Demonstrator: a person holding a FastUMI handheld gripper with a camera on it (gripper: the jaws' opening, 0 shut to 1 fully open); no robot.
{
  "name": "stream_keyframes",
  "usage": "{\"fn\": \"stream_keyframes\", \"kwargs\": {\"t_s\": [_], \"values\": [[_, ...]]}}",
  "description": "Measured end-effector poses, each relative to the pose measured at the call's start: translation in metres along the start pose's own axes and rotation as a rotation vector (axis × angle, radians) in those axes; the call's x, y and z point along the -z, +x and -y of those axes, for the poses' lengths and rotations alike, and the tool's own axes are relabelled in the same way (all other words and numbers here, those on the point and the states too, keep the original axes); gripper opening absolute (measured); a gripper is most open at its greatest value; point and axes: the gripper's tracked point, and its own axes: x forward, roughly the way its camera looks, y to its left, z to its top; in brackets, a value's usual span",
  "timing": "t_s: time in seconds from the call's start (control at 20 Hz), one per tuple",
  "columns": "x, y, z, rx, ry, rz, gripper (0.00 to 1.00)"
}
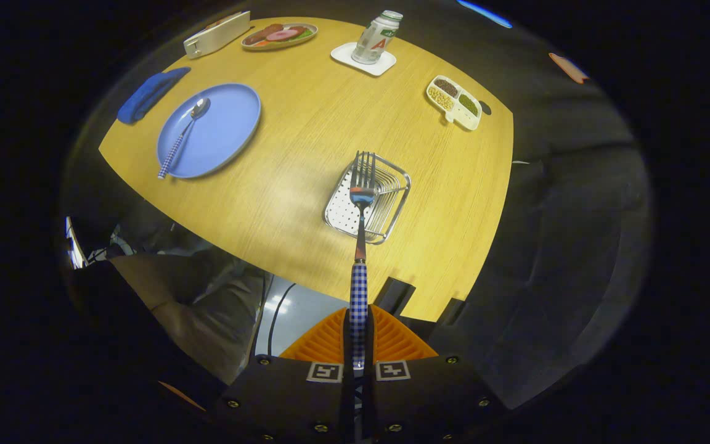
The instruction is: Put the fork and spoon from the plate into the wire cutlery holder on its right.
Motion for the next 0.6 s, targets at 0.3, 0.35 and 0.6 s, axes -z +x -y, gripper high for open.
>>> {"fn": "stream_keyframes", "kwargs": {"t_s": [0.3, 0.35, 0.6], "values": [[-0.007, 0.02, 0.021, 0.041, -0.153, -0.143, 0.05], [-0.009, 0.022, 0.024, 0.046, -0.174, -0.164, 0.05], [-0.022, 0.035, 0.034, 0.068, -0.26, -0.256, 0.05]]}}
